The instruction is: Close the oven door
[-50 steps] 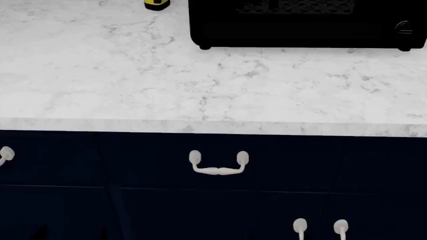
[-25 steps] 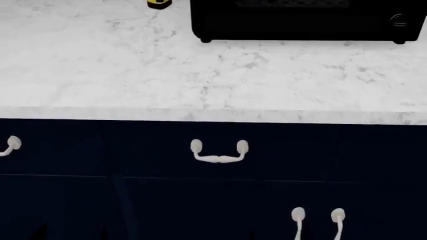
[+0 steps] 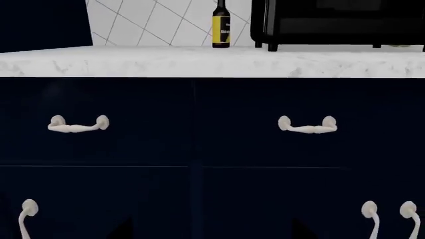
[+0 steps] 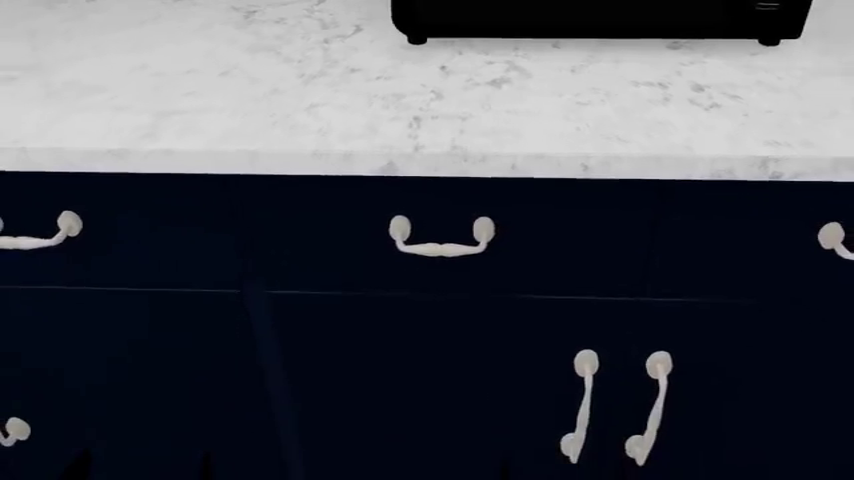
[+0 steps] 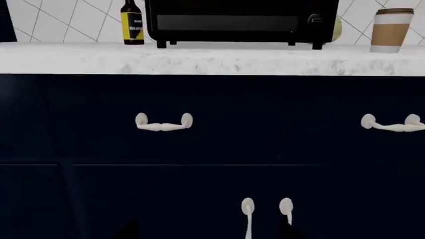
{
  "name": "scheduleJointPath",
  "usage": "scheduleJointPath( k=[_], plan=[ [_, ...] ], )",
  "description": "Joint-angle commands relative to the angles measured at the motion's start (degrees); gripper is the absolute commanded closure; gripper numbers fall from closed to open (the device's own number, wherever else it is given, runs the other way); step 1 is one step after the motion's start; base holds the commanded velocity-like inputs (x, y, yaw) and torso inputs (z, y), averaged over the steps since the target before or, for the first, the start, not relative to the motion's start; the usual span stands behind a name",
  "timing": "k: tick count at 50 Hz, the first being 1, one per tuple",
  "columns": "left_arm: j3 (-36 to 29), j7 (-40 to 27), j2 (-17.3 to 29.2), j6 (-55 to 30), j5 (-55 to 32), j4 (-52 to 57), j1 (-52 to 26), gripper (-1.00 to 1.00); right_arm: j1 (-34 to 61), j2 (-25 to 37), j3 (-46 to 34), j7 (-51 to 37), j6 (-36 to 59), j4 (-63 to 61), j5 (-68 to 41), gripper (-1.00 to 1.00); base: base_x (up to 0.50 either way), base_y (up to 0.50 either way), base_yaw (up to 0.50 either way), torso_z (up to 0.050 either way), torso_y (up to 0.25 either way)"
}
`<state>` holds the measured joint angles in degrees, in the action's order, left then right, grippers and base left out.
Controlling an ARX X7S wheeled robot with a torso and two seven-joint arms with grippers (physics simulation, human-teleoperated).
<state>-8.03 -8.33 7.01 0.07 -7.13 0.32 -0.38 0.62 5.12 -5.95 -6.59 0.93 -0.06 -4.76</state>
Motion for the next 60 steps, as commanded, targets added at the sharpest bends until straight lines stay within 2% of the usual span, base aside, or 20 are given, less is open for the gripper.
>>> scheduleJointPath(
  k=[1,16,60],
  plan=[
    [-0.6,-0.6,0.5,0.1,-0.6,-0.2,-0.1,-1.00,0.0,0.8,-0.9,-0.8,-0.2,-0.1,-0.8,-1.00,-0.07,0.00,0.00,0.000,0.000],
    [-1.2,-1.6,1.0,-0.3,-1.2,0.0,-0.2,-1.00,0.1,1.5,-1.8,-1.8,-0.5,0.0,-1.5,-1.00,0.00,0.00,0.00,-0.006,0.000],
    [-2.8,-3.3,2.3,-0.4,-2.6,-0.2,-0.8,-1.00,0.6,3.2,-3.9,-3.9,-0.5,0.3,-3.3,-1.00,0.00,0.00,0.00,-0.031,0.000]
  ],
)
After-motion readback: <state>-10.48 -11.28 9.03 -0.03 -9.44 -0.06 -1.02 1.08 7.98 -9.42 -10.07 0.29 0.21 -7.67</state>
